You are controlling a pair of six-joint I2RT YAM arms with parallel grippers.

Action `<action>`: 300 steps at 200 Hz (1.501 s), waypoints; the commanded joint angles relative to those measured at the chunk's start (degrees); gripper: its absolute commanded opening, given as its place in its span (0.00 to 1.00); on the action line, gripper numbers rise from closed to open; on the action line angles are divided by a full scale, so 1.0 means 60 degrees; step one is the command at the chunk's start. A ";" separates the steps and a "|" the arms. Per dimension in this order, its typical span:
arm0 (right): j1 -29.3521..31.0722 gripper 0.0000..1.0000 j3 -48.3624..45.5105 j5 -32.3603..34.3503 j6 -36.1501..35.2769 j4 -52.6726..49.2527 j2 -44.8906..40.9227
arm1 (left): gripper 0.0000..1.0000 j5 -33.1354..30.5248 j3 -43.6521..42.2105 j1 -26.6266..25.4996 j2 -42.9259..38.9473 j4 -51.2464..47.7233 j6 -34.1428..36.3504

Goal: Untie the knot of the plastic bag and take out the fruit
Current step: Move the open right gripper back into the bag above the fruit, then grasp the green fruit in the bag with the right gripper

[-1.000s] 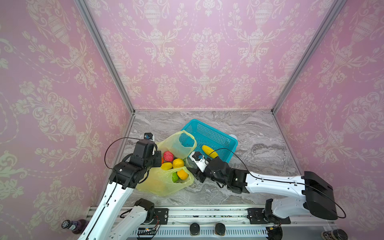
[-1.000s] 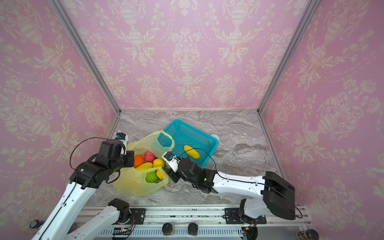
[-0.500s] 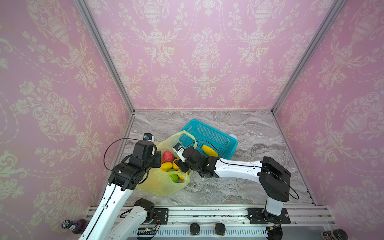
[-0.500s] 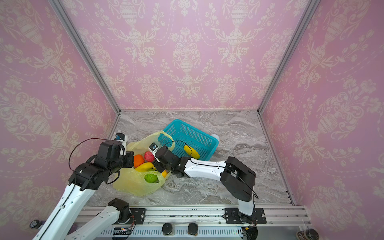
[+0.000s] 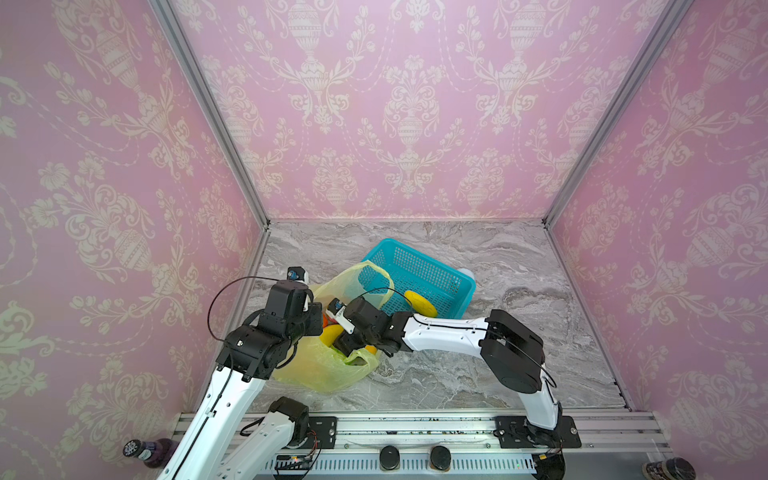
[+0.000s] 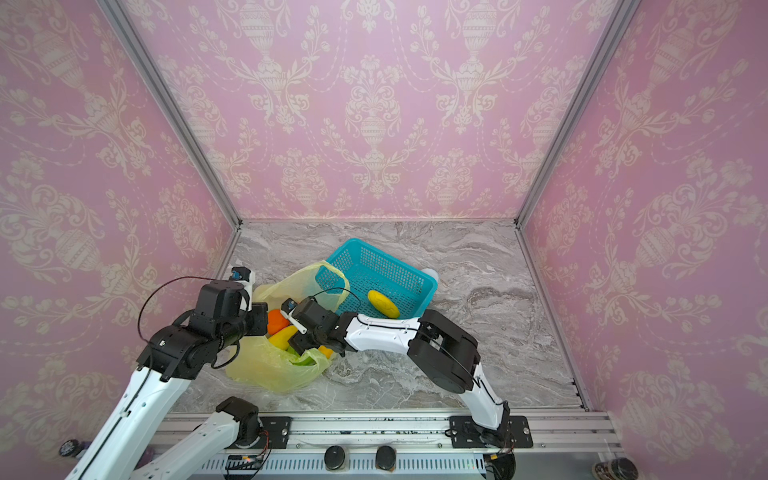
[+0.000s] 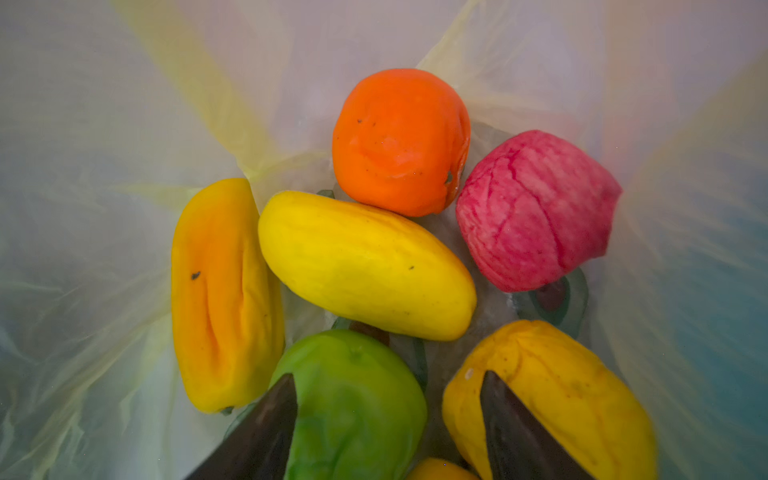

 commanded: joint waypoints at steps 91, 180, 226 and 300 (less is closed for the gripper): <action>0.0604 0.82 0.0897 0.0725 0.0209 -0.1346 0.1157 | 0.00 0.0028 -0.0079 0.0081 -0.0085 0.0063 -0.0106; 0.0717 0.82 0.1019 0.1715 0.0310 -0.1938 0.1186 | 0.00 0.0014 -0.0093 0.0085 -0.0108 0.0062 -0.0125; 0.0717 0.63 0.1028 0.1292 0.0414 -0.1580 0.0720 | 0.00 0.0012 -0.0087 0.0089 -0.0100 0.0068 -0.0122; 0.0564 0.50 -0.0098 0.1529 0.0162 -0.0451 -0.1557 | 0.00 0.0016 -0.0079 0.0085 -0.0096 0.0068 -0.0117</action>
